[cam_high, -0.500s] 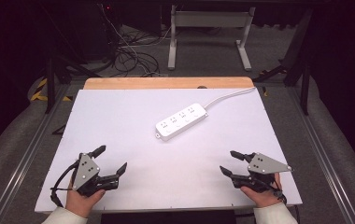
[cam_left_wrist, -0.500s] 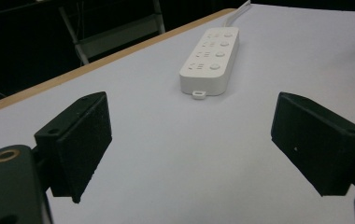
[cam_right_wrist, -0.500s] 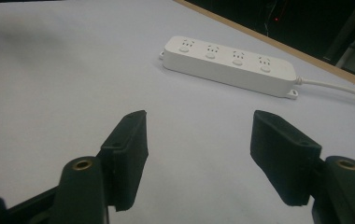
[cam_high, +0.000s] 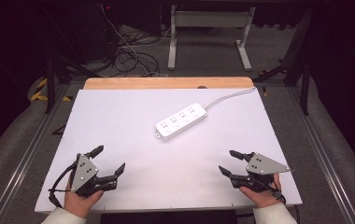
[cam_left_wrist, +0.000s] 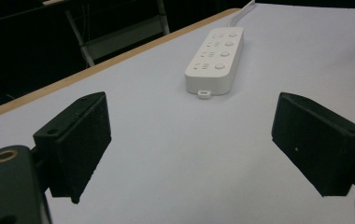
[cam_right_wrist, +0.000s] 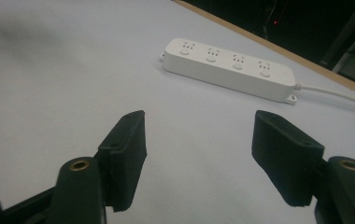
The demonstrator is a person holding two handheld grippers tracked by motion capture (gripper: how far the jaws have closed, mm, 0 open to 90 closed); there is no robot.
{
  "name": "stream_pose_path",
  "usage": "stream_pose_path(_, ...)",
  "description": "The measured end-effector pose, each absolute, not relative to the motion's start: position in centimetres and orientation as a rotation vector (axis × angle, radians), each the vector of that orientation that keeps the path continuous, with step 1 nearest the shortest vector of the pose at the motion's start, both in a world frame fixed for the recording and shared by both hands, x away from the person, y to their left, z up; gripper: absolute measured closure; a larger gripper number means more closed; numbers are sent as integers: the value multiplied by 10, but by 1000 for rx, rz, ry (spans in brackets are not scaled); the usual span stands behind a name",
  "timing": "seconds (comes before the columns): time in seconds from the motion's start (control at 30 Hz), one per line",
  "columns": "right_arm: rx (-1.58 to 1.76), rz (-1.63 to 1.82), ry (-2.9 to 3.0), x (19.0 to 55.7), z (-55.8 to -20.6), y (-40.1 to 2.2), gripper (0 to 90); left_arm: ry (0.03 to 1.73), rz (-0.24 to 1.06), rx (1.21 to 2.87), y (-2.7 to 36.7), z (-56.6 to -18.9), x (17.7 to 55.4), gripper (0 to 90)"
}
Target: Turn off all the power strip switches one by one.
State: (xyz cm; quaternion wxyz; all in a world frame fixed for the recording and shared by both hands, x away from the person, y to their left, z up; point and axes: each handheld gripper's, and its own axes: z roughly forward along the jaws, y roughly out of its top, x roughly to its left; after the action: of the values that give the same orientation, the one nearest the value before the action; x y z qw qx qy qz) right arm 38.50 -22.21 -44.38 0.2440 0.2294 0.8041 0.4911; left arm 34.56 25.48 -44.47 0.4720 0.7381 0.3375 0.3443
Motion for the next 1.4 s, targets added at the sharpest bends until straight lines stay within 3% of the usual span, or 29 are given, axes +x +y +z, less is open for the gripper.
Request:
stream_pose_path(0.5, 636, 1332, 2259, 392, -439, -217, 395, 839, 842, 1799, 255, -445, 345, 128)
stream_pose_path(1.4, 585, 1321, 2376, 432, -401, -162, 412, 833, 852, 1798, 256, -445, 344, 128)
